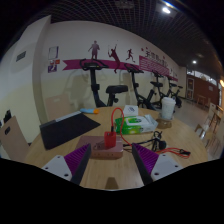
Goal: Unplug charger
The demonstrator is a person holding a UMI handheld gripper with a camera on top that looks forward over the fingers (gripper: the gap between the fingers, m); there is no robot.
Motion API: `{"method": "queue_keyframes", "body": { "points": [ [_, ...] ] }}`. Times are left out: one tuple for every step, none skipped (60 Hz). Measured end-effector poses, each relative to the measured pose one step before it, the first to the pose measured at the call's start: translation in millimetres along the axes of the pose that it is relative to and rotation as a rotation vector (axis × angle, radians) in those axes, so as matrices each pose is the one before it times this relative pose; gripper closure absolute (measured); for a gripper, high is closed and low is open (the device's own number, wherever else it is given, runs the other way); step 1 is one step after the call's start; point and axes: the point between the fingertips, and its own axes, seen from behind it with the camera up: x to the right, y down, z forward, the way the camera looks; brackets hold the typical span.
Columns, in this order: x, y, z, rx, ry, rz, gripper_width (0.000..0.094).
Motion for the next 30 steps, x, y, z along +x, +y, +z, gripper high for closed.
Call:
{"method": "queue_keyframes", "body": {
  "points": [
    [-0.88, 0.49, 4.26, -0.00057, -0.00192, 0.0047, 0.0081],
    [-0.51, 1.37, 8.44, -0.00127, -0.00086, 0.0023, 0.008],
    [-0.41, 0.53, 4.0, -0.00082, -0.00059, 0.0016, 0.0084],
    [-0.25, -1.32, 3.4, 0.00017, 0.00185, 0.0011, 0.0078],
    [0.02, -0.26, 3.45, 0.00124, 0.00304, 0.0003, 0.0083],
    [0.32, 0.09, 3.98, 0.00157, 0.0033, -0.0008, 0.0083],
    [0.23, 0.16, 3.77, 0.00163, 0.00289, -0.0027, 0.0081],
    [-0.17, -0.37, 3.62, 0.00196, 0.00226, -0.0035, 0.0081],
    [0.18, -0.17, 3.82, 0.00148, 0.0023, -0.0041, 0.0083],
    [-0.09, 0.53, 4.12, -0.00031, 0.00241, -0.0034, 0.0081],
    [-0.32, 0.63, 3.97, -0.00108, 0.00154, -0.0031, 0.0082],
    [-0.73, 0.27, 4.08, 0.00017, -0.00005, -0.0016, 0.0082],
    [-0.18, 0.25, 4.68, 0.0029, -0.00254, -0.0004, 0.008],
    [-1.21, -0.17, 5.83, 0.00306, -0.00351, -0.0011, 0.0081],
    [-1.35, -0.43, 3.2, 0.00194, -0.00403, -0.0013, 0.0082],
    [-1.3, -0.34, 3.14, 0.00203, -0.00384, -0.0028, 0.008],
    [-0.92, -0.22, 3.21, 0.00203, -0.00267, -0.0038, 0.0079],
    [-0.68, -0.09, 3.08, 0.00078, -0.00157, -0.0033, 0.0084],
    [-0.46, 0.02, 2.93, 0.00125, -0.0005, -0.0032, 0.0082],
    [-0.79, -0.6, 3.18, 0.00243, -0.00022, -0.0031, 0.0078],
    [-1.1, -0.15, 3.65, 0.00324, 0.00037, -0.0032, 0.0079],
    [0.16, -0.47, 2.65, 0.00184, 0.00116, -0.0045, 0.008],
    [-0.64, 0.12, 2.41, 0.00083, 0.00095, -0.0031, 0.0078],
    [-0.53, 0.02, 2.18, 0.0003, 0.0006, -0.0023, 0.0081],
    [-0.77, -0.16, 2.32, 0.00069, 0.00001, -0.0006, 0.0079],
    [-0.75, -0.15, 2.1, 0.00097, -0.00119, -0.0005, 0.0079],
    [-0.77, -0.2, 2.67, -0.00032, -0.00127, -0.0002, 0.0081],
    [0.11, 0.7, 2.33, -0.0013, -0.00119, -0.0015, 0.0082],
    [0.4, 0.69, 3.28, -0.00301, 0.00005, 0.0013, 0.0083],
    [0.28, -0.34, 1.49, -0.00315, 0.00066, 0.0038, 0.0084]
  ]
}}
